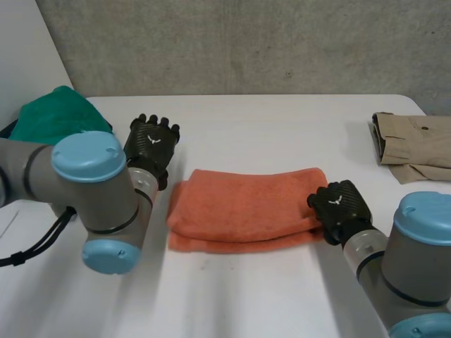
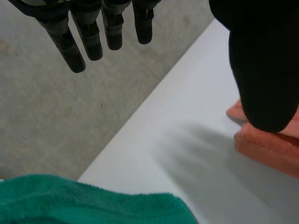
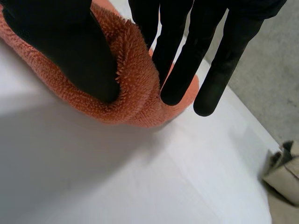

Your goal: Fold the laundry.

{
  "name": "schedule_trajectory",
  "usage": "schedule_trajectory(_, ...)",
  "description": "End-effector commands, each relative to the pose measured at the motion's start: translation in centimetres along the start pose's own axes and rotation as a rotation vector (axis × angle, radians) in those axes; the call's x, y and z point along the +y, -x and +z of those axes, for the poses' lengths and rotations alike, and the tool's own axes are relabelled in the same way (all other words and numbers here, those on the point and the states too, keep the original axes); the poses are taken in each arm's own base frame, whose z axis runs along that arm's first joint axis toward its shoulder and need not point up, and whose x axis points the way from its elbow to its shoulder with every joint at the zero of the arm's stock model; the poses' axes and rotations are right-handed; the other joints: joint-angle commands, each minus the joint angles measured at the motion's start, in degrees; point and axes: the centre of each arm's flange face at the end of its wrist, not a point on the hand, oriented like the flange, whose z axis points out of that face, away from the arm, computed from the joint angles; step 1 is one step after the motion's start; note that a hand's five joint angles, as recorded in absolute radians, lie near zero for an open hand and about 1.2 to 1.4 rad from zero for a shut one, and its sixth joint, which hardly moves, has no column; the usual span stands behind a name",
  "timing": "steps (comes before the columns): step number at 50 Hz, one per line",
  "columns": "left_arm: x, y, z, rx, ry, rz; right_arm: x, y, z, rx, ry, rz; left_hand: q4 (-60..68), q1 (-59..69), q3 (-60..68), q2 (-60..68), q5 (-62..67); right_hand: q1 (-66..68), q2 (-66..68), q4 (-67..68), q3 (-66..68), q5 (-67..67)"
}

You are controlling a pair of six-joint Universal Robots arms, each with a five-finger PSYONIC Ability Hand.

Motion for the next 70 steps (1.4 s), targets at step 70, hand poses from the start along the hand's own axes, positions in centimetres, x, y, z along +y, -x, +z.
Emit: schedule_trajectory(70,-6.4,-4.1,-6.4,0.277,-0.013,-0.298,-8.5,0.9,-1.4,-0.129,-0.114,0.124,-0.46,0.48,-1.1,-0.66,-1.64,-44.98,-49.86,-51.92,-51.38,-48.94)
